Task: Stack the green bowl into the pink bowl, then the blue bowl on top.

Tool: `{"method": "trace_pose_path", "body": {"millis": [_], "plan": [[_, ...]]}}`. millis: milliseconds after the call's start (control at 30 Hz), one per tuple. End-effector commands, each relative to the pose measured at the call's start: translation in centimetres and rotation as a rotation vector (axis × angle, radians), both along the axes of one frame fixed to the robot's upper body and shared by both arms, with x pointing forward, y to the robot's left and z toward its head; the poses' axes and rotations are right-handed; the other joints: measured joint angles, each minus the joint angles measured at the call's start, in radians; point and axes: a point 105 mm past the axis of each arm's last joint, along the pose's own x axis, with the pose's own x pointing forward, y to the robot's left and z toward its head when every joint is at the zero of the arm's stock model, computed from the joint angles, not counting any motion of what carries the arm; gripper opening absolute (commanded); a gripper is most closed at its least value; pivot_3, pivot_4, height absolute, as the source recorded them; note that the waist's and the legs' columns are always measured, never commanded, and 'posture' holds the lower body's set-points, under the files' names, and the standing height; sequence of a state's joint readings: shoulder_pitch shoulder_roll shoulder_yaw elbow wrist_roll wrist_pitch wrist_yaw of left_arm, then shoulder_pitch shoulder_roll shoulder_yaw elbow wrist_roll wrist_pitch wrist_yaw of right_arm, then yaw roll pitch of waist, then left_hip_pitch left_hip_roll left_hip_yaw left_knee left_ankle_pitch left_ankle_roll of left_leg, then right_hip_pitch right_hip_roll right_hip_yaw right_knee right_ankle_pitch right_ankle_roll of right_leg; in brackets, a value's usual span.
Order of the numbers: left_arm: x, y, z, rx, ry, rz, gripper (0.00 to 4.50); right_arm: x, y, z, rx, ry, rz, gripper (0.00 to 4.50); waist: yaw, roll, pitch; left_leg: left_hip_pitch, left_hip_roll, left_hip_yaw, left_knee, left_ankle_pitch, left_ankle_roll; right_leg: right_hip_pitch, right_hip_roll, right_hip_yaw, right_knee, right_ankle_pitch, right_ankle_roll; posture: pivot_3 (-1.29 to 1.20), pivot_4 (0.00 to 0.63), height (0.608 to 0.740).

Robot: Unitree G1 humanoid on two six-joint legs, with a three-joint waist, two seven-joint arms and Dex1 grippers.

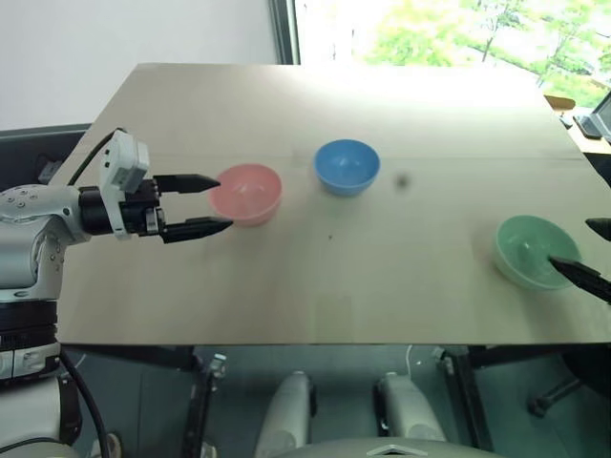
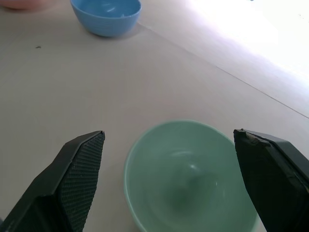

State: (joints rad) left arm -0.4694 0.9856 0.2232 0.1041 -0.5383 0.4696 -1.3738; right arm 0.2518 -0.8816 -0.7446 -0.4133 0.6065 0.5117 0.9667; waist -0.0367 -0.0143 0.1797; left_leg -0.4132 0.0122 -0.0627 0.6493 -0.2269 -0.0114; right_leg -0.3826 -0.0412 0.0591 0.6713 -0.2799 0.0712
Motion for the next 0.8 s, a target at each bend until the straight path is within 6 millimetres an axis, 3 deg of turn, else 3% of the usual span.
{"method": "trace_pose_path", "body": {"millis": [33,167,233,367,533,667,800], "plan": [[-0.3,-2.3,0.6,-0.046,-0.056,-0.062,4.46,1.5,2.9,0.7,0.020,-0.098,0.027,4.50,0.000,0.000,0.000,0.000,0.000,0.000,0.000,0.000,0.000,0.000,0.000,0.000,0.000,0.000,0.000,0.00,0.150,0.740],[-0.5,-4.2,-0.6,-0.073,-0.084,-0.093,4.46,2.8,5.7,0.2,0.082,-0.116,0.038,4.50,-0.001,0.000,0.000,0.000,0.000,0.001,0.001,0.000,0.000,0.000,0.000,0.001,0.002,0.000,0.000,0.00,0.150,0.740],[-0.6,-5.4,-1.2,-0.101,-0.099,-0.111,4.46,4.0,6.3,-0.6,-0.027,-0.130,-0.041,4.50,-0.001,0.000,0.000,0.000,0.000,0.000,0.001,0.000,0.000,0.000,0.000,0.001,0.002,0.000,0.000,0.00,0.150,0.740],[-1.9,-8.4,-2.3,-0.193,-0.130,-0.217,4.46,5.2,9.0,-1.8,0.005,-0.109,-0.056,4.50,0.002,0.000,0.000,0.000,0.000,0.000,0.002,0.000,0.000,-0.001,0.000,0.001,0.002,0.000,0.000,0.00,0.150,0.740],[-2.8,-10.2,-3.4,-0.215,-0.127,-0.318,4.46,5.8,7.7,-4.0,0.027,0.033,-0.228,4.50,0.013,0.000,0.000,-0.001,-0.001,0.000,0.002,0.000,0.000,-0.001,-0.001,0.000,0.002,0.000,0.000,0.00,0.150,0.740],[-2.4,-11.1,-3.8,-0.199,-0.144,-0.352,4.46,5.9,6.7,-4.2,0.010,0.047,-0.326,4.50,0.020,0.000,0.000,0.000,-0.001,0.000,0.002,0.000,0.000,-0.001,-0.001,0.001,0.002,0.000,0.000,0.00,0.150,0.740],[-1.3,-11.4,-3.7,-0.244,-0.173,-0.284,4.46,6.1,7.6,-3.6,-0.014,-0.014,-0.272,4.50,0.020,0.001,-0.001,0.000,-0.001,0.000,0.002,0.000,0.000,-0.001,0.000,0.001,0.002,0.000,0.000,0.00,0.150,0.740]]}}
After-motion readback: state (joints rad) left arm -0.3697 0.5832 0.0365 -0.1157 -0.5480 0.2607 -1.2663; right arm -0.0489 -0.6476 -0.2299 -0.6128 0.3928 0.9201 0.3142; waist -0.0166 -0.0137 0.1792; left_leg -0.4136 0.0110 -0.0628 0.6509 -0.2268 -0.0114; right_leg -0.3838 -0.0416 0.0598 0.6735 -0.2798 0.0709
